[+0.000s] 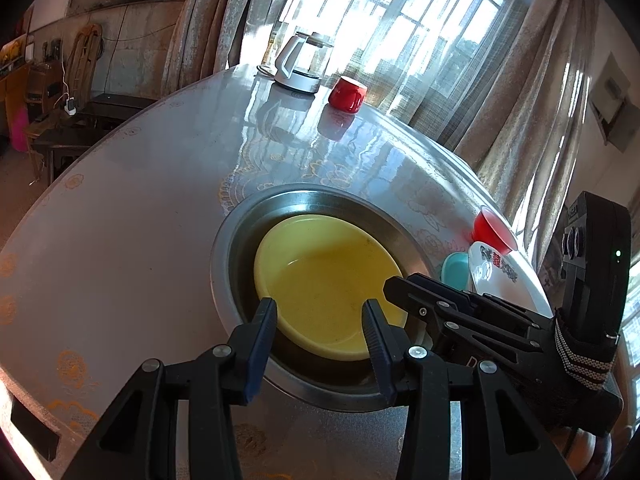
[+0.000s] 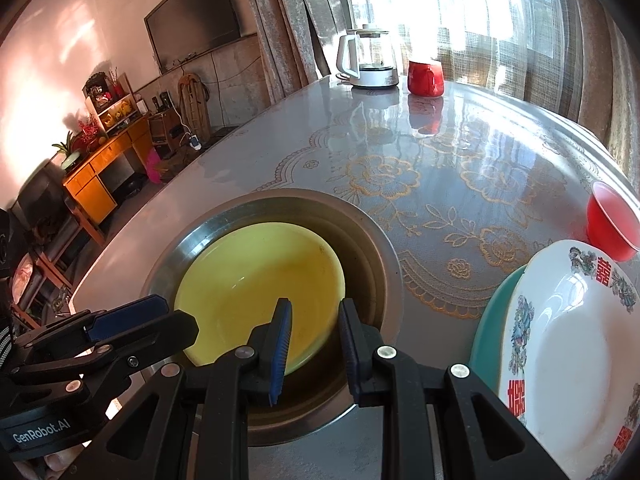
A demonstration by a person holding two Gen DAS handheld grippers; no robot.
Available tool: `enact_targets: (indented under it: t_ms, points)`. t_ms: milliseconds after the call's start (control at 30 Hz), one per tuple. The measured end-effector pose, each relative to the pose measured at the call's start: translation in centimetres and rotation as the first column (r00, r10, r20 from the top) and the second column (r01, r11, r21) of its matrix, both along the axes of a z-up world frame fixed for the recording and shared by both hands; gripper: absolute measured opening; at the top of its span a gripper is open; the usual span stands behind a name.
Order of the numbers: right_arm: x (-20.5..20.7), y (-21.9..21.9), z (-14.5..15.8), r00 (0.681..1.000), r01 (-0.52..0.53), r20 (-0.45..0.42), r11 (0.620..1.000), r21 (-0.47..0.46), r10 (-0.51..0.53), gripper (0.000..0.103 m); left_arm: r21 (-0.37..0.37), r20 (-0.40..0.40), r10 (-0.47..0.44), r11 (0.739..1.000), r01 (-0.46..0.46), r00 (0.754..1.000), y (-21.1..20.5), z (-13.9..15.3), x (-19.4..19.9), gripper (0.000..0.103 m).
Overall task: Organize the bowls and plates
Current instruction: 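Open the right gripper to release the yellow bowl and withdraw, then move the right gripper over the plate stack toward the red bowl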
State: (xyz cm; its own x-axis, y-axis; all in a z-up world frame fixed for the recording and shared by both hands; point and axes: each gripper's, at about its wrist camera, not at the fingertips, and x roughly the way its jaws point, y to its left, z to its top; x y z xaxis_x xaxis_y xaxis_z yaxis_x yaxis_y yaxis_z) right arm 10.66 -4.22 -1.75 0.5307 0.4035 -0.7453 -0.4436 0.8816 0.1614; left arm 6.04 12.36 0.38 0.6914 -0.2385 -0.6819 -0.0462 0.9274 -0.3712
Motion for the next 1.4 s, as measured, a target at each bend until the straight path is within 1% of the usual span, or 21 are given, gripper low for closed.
enact_targets:
  t_ms: [200, 333, 467, 600, 767, 967, 1167, 1300, 1400]
  points:
    - [-0.2, -0.2, 0.0, 1.000, 0.011, -0.012, 1.000, 0.028, -0.011, 0.025, 0.028, 0.010, 0.010, 1.000, -0.010, 1.000, -0.2, 0.2, -0.2, 0.045]
    - [-0.5, -0.8, 0.2, 1.000, 0.018, -0.009, 0.997, 0.076, -0.018, 0.030, 0.075, 0.022, 0.024, 0.997, -0.025, 0.999, -0.4, 0.3, -0.4, 0.045]
    - [-1.0, -1.3, 1.1, 0.999, 0.025, 0.017, 0.993, 0.115, -0.027, 0.033, 0.091, 0.029, 0.033, 0.995, -0.035, 0.999, -0.4, 0.5, -0.5, 0.045]
    - [-1.3, -2.2, 1.9, 0.998, 0.045, 0.030, 0.989, 0.143, -0.050, 0.035, 0.152, 0.058, 0.043, 0.987, -0.051, 0.997, -1.0, 1.0, -0.8, 0.046]
    - [-1.8, -4.2, 2.5, 0.996, 0.084, 0.022, 0.977, 0.196, -0.090, 0.039, 0.212, 0.078, 0.030, 0.976, -0.046, 0.996, -2.2, 1.4, -1.1, 0.046]
    - [-2.4, -7.1, 3.2, 0.988, 0.140, 0.035, 0.966, 0.216, -0.151, 0.040, 0.268, 0.094, 0.000, 0.963, -0.025, 0.996, -4.2, 1.9, -1.2, 0.047]
    - [-2.6, -10.3, 3.6, 0.973, 0.214, 0.031, 0.947, 0.241, -0.228, 0.040, 0.320, 0.105, -0.034, 0.948, -0.002, 0.994, -6.2, 2.2, -1.2, 0.048]
    - [-2.8, -12.4, 3.6, 0.962, 0.256, 0.029, 0.931, 0.259, -0.272, 0.040, 0.368, 0.121, -0.061, 0.930, 0.012, 0.991, -7.7, 2.5, -1.3, 0.048]
    - [-2.9, -14.0, 3.7, 0.952, 0.287, 0.026, 0.919, 0.271, -0.305, 0.040, 0.391, 0.127, -0.085, 0.920, 0.029, 0.988, -8.7, 2.7, -1.2, 0.048]
